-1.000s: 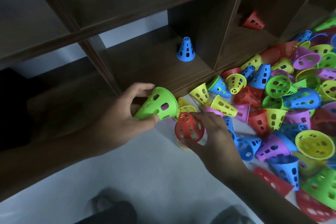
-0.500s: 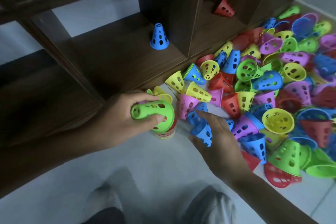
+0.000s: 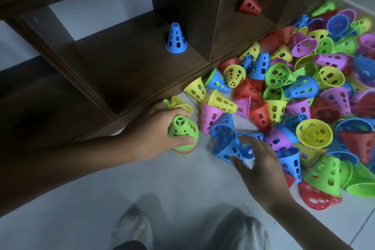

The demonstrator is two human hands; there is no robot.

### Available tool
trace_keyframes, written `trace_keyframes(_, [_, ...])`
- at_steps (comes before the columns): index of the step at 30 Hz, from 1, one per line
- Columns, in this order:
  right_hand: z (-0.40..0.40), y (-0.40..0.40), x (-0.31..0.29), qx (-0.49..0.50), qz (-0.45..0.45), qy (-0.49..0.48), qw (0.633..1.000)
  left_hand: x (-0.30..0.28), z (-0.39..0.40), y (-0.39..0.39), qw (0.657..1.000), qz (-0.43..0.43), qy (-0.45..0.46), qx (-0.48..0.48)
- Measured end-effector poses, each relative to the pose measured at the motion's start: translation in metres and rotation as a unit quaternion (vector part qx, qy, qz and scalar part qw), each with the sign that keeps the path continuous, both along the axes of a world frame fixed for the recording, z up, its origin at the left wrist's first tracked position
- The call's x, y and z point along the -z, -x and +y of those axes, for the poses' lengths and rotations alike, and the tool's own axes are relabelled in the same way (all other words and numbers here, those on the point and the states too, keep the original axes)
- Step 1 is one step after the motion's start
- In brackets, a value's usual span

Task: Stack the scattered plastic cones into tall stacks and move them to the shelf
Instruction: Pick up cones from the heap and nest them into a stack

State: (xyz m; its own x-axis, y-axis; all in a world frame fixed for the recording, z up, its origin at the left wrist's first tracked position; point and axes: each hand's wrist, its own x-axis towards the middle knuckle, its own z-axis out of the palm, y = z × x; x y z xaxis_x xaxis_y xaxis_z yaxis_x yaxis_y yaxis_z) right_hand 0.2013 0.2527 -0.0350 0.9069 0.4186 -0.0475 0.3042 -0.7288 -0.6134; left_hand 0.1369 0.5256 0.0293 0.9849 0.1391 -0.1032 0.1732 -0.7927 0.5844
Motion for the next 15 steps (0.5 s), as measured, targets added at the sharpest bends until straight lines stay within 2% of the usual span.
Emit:
trace_keyframes(5, [0.011, -0.004, 0.0, -0.016, -0.006, 0.047, 0.999, 0.0, 0.008, -0.006, 0.999, 0.019, 0.005, 0.048])
trace_keyframes(10, [0.015, -0.004, -0.001, -0.049, -0.019, 0.107, 0.993, -0.014, 0.017, -0.018, 0.993, -0.036, 0.092, 0.069])
trace_keyframes(13, [0.013, -0.006, 0.006, -0.083, -0.047, 0.154, 0.984, -0.014, 0.021, -0.044, 0.988, -0.077, 0.13, 0.034])
trace_keyframes(15, [0.016, -0.008, 0.006, -0.085, -0.046, 0.157, 0.983, -0.01, 0.03, -0.067, 0.989, -0.089, 0.118, -0.002])
